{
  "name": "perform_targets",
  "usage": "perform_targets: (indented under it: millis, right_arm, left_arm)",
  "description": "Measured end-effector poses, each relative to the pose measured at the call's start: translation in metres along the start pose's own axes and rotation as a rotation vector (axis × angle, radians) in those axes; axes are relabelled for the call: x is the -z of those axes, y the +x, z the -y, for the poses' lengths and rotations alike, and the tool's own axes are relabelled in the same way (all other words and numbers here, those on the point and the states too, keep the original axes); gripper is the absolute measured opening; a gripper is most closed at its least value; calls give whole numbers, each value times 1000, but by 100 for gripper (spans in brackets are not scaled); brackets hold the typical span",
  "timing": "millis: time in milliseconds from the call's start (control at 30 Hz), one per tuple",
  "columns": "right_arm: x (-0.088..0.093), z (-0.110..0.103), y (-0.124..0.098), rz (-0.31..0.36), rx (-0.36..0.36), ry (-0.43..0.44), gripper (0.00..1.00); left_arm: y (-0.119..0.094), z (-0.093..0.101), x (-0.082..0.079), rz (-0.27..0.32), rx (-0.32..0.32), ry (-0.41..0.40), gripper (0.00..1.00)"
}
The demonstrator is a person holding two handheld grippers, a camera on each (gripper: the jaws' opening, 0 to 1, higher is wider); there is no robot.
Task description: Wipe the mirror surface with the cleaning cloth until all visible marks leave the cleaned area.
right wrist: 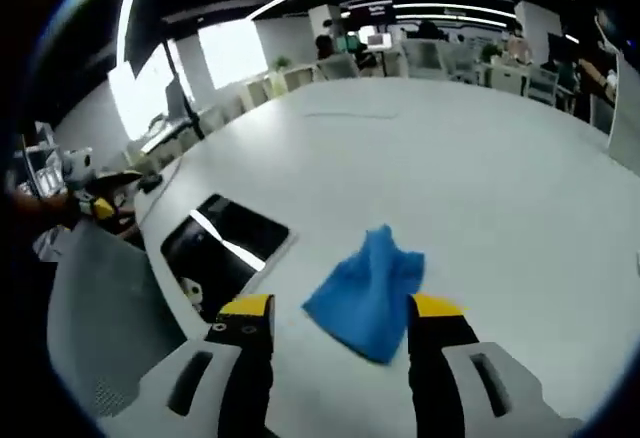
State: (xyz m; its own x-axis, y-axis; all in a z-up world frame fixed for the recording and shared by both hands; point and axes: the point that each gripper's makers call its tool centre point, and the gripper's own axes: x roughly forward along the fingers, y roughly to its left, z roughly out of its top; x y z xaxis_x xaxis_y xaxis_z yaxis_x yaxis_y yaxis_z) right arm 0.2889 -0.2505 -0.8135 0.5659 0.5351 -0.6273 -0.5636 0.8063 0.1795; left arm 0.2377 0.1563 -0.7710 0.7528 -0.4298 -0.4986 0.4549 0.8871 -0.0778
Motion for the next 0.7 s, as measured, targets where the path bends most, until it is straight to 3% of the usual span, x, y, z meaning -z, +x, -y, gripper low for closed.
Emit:
perform_targets:
  millis: [67, 100, 267, 433, 700]
  right_arm:
    - [-2, -3, -8, 85, -25, -14, 94]
    - [0, -2, -11, 95, -29, -18, 99]
    - [20, 5, -28, 101, -31, 4, 100]
    - [19, 7, -40, 115, -18, -116, 100]
    - [10, 12, -50, 119, -13, -157, 100]
  left_arm:
    - [2, -5, 3, 7, 4, -16, 100]
    - [2, -6, 3, 13, 6, -21, 100]
    - [9, -9, 5, 22, 34, -24, 100]
    - [12, -7, 0, 26, 72, 38, 100]
    - [14, -9, -3, 25, 73, 36, 100]
